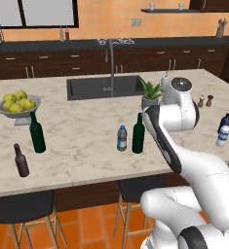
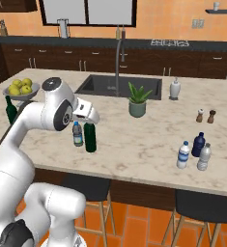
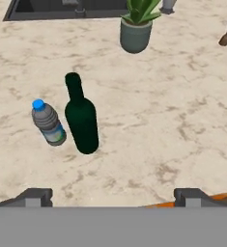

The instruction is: Move the plastic bottles in the middle to the plastics group, and the glass bottles in the middle to the glass group.

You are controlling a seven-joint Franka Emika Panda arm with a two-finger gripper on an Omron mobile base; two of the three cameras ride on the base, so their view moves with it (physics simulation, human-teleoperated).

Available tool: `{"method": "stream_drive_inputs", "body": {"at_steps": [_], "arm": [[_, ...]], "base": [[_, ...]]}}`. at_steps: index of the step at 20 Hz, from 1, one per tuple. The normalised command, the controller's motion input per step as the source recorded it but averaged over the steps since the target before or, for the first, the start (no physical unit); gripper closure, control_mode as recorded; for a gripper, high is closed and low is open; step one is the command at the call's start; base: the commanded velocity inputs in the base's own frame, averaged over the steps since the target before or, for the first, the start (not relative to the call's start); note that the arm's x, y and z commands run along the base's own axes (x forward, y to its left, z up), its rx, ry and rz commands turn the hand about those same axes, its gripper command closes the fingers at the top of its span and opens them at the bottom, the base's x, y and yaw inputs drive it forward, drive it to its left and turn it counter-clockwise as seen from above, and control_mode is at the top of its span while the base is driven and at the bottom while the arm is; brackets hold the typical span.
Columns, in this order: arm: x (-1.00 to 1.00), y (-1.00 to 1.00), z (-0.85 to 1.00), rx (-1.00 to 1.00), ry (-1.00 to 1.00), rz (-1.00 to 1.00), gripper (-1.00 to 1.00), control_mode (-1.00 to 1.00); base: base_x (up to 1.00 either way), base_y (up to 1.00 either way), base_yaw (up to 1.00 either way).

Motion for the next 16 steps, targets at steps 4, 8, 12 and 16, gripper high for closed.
{"method": "stream_drive_inputs", "body": {"at_steps": [4,8,12,16], "arm": [[0.39,0.47,0.04,0.02,-0.02,0.00,-1.00,-1.00],[0.52,0.28,0.08,0.02,-0.01,0.00,-1.00,-1.00],[0.49,-0.07,-0.01,0.00,0.00,0.07,-1.00,-1.00],[0.41,-0.05,-0.08,0.06,0.00,0.11,-1.00,-1.00]], "base": [[0.00,0.00,0.00],[0.00,0.00,0.00],[0.00,0.00,0.00],[0.00,0.00,0.00]]}}
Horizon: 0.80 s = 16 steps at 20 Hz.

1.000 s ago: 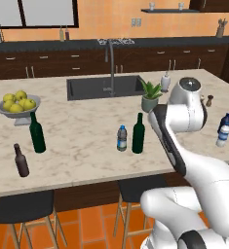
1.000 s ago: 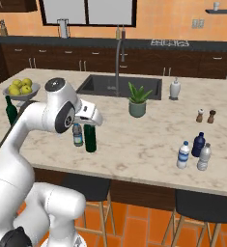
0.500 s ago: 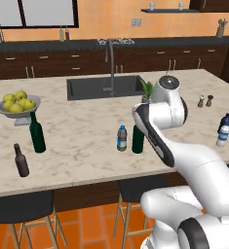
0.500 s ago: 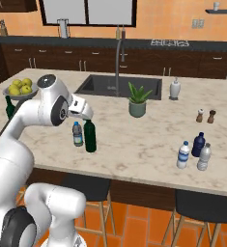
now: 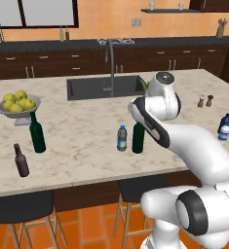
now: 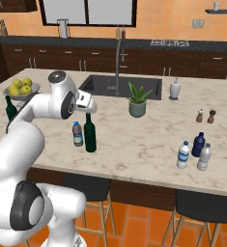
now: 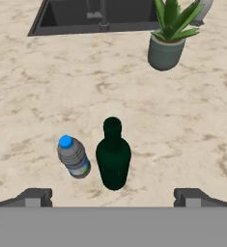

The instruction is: Move the plastic bottles in the middle to the plastics group, and the glass bottles in the middle to the glass group.

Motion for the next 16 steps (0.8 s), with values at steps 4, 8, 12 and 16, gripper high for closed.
{"method": "stream_drive_inputs", "body": {"at_steps": [4,8,12,16], "arm": [[0.43,-0.02,-0.18,0.02,0.03,0.09,-1.00,-1.00],[0.28,0.00,-0.34,0.00,0.09,0.04,-1.00,-1.00],[0.35,0.00,-0.30,0.00,0.14,0.02,-1.00,-1.00],[0.24,0.00,-0.12,0.00,0.03,0.03,-1.00,-1.00]], "base": [[0.00,0.00,0.00],[0.00,0.00,0.00],[0.00,0.00,0.00],[0.00,0.00,0.00]]}}
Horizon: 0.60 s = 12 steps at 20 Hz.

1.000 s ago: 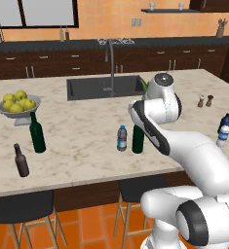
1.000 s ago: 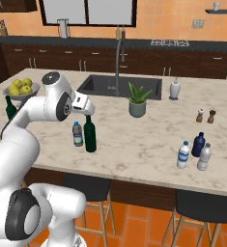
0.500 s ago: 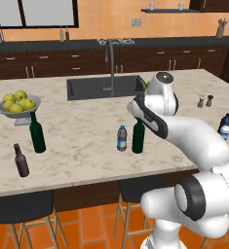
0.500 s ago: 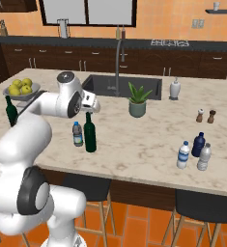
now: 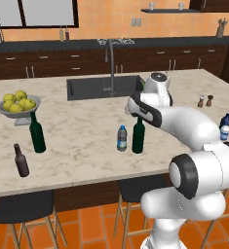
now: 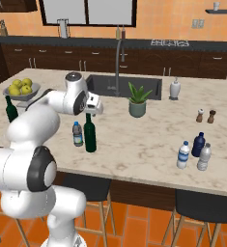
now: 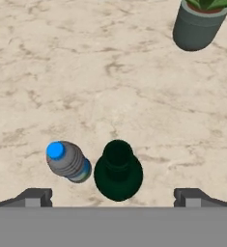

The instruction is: Move the plastic bottles in the middle to the plastics group, and the glass bottles in the middle to the glass group.

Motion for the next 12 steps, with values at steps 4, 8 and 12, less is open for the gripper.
{"method": "stream_drive_inputs", "body": {"at_steps": [4,8,12], "arm": [[0.27,0.00,-0.16,0.00,0.00,0.00,-1.00,-1.00],[0.14,-0.05,-0.22,-0.04,0.00,0.00,-1.00,-1.00],[0.11,-0.01,-0.15,-0.02,0.00,0.00,-1.00,-1.00]], "base": [[0.00,0.00,0.00],[0.00,0.00,0.00],[0.00,0.00,0.00]]}}
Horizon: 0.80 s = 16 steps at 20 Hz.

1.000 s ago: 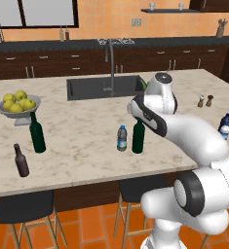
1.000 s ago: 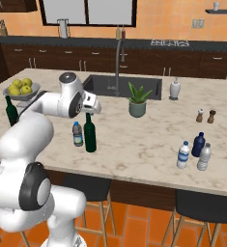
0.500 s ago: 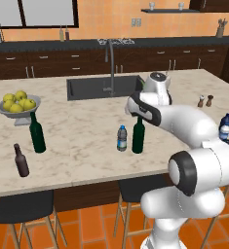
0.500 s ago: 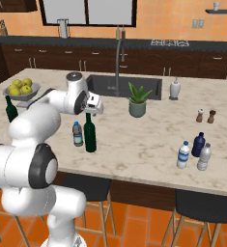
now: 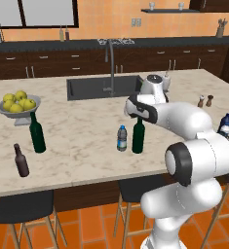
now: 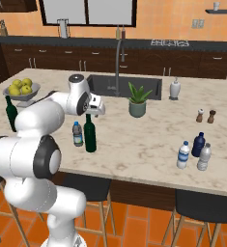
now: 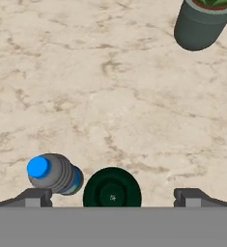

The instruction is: Move the plastic bottles in the middle to the plastics group, and the glass bottles in the middle to the glass group.

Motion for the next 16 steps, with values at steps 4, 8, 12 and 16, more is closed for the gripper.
{"method": "stream_drive_inputs", "body": {"at_steps": [4,8,12,16], "arm": [[0.01,0.00,-0.13,0.00,0.00,0.00,-1.00,-1.00],[0.07,0.00,-0.15,0.00,0.00,0.00,-1.00,-1.00],[0.04,0.00,-0.16,0.00,0.00,0.01,-1.00,-1.00],[0.01,0.00,-0.12,0.00,0.00,0.03,1.00,-1.00]], "base": [[0.00,0.00,0.00],[0.00,0.00,0.00],[0.00,0.00,0.00],[0.00,0.00,0.00]]}}
